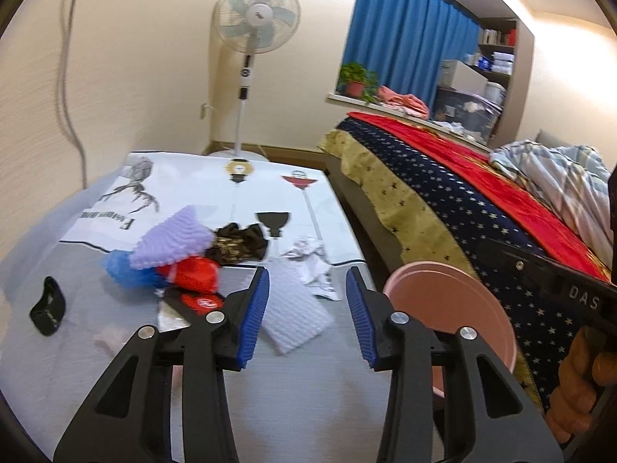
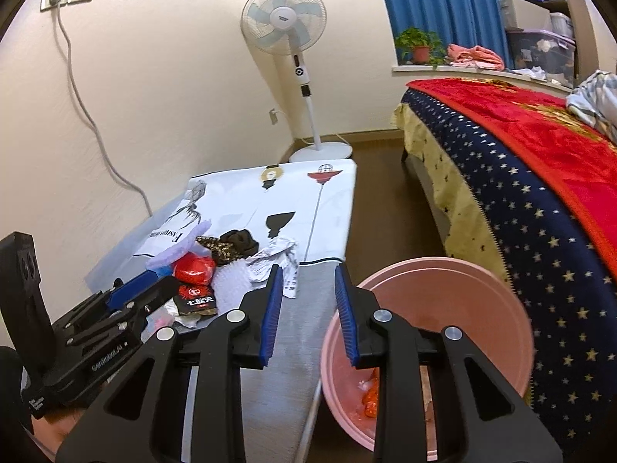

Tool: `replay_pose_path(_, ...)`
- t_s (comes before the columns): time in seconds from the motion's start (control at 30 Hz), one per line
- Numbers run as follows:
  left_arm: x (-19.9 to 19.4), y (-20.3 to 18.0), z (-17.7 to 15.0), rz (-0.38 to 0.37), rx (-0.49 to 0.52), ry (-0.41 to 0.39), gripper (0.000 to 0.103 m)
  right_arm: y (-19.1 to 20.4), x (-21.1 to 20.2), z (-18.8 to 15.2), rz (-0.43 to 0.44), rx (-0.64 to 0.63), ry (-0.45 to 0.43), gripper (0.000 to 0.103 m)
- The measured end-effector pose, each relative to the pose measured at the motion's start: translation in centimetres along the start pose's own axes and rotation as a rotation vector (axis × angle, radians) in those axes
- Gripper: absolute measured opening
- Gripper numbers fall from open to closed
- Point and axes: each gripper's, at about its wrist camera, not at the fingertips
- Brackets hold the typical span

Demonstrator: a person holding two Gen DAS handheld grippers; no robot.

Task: Collect trash
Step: 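Grasp the clear plastic bag with the left tool while the right tool grasps the bubble wrap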

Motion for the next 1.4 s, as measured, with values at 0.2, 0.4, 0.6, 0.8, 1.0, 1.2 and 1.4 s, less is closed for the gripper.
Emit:
replay_pose_path(0.2, 0.2, 2.4, -0.3, 0.101, -0.046, -0.001, 0.04, 1.1, 1.6, -0.5, 0.031, 0.0, 0.02, 0.028)
replay_pose_path(0.4, 0.6, 5.3, -1.0, 0.208, -0.105, 0.02, 0.04, 3.2, 4.1, -1.6, 0.077, -0.017, 0.059, 0.028)
replay_pose_path(0.6, 1.4, 7.4, -2.1, 0.286, -0.134, 0.066, 0.043, 5.2, 7.0, -2.8, 0.103, -0.052, 0.124, 0.033)
replay_pose_path(0.8, 1.9, 9.5, -3.0, 0.377, -0.186, 0.104, 0.059, 5.7, 9.3, -3.7, 0.103, -0.047, 0.168, 0.039)
replay_pose_path(1.0, 2.6, 11.0, -3.9, 0.411, -0.23, 0.161, 0.064, 5.9, 11.4, -4.3, 0.102, -0.035, 0.208, 0.041)
replay_pose_path(1.2, 3.2, 11.9, -4.7, 0.398, -0.276, 0.2, 0.064, 5.8, 13.1, -5.0, 0.107, -0.019, 0.249, 0.041)
replay_pose_path(1.4, 3.6, 12.1, -5.0, 0.369, -0.297, 0.224, 0.06, 6.1, 13.7, -5.3, 0.122, -0.024, 0.267, 0.038)
Point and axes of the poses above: each gripper's, at about its wrist camera, not at the fingertips, and x roughly the way its jaws point, y to its left, z to its top, and after that the axes turned 2 degrees about -y, right-handed
